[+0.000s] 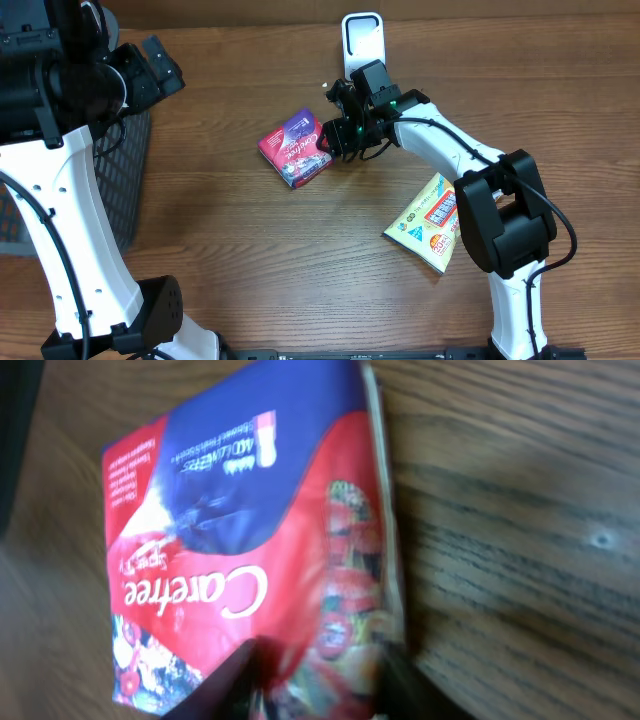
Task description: Scan the item barcode
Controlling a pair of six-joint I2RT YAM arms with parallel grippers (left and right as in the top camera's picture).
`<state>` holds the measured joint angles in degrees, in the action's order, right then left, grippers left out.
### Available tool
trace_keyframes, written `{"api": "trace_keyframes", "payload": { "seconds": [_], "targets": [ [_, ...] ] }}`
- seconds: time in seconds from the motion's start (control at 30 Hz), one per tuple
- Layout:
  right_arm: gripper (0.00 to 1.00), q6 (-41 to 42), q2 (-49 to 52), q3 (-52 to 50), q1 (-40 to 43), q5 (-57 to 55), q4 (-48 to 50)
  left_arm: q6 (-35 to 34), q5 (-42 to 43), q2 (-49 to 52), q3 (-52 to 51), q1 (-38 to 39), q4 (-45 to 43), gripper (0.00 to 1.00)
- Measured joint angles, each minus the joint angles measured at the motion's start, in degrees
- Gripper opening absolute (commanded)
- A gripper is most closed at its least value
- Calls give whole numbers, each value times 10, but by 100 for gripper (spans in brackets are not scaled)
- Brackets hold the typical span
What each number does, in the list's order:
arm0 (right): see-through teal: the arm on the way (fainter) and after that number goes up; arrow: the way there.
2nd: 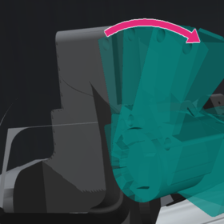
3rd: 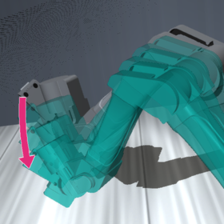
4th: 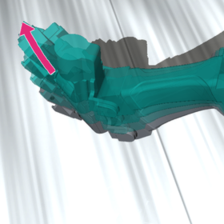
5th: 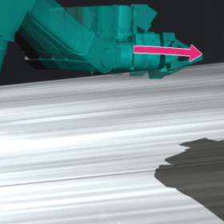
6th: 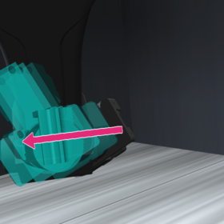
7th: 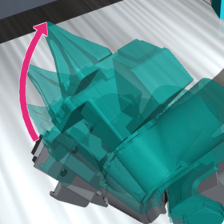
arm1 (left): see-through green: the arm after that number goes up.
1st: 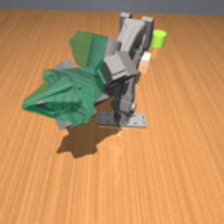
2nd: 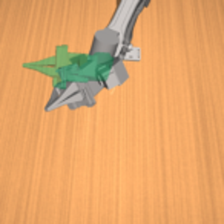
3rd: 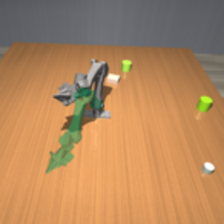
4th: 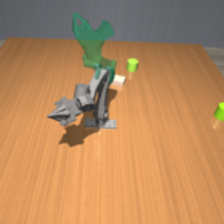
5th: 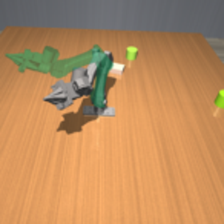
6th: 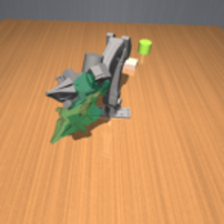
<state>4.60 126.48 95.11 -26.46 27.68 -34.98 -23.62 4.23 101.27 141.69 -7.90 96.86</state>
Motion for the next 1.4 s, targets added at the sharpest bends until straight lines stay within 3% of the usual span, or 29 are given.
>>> {"api": "trace_keyframes", "payload": {
  "seconds": [0.03,0.7,0.73,0.8,0.87,0.9,1.4],
  "targets": [
    [4,4,0,0,0,-1,0,0,0,0,0,0,0,100],
    [4,62,0,44,17,-26,-105,0,0,0,0,0,0,100],
    [12,66,0,44,21,-28,-110,0,0,0,0,0,0,100],
    [58,77,0,44,33,-30,-122,0,0,0,0,0,0,100],
    [94,85,-3,44,52,-32,-139,0,0,0,0,0,0,100],
    [100,87,-5,44,60,-32,-143,0,0,0,0,0,0,100],
    [100,137,-31,44,174,-36,-170,-10,3,0,0,0,-3,100]
  ]
}}
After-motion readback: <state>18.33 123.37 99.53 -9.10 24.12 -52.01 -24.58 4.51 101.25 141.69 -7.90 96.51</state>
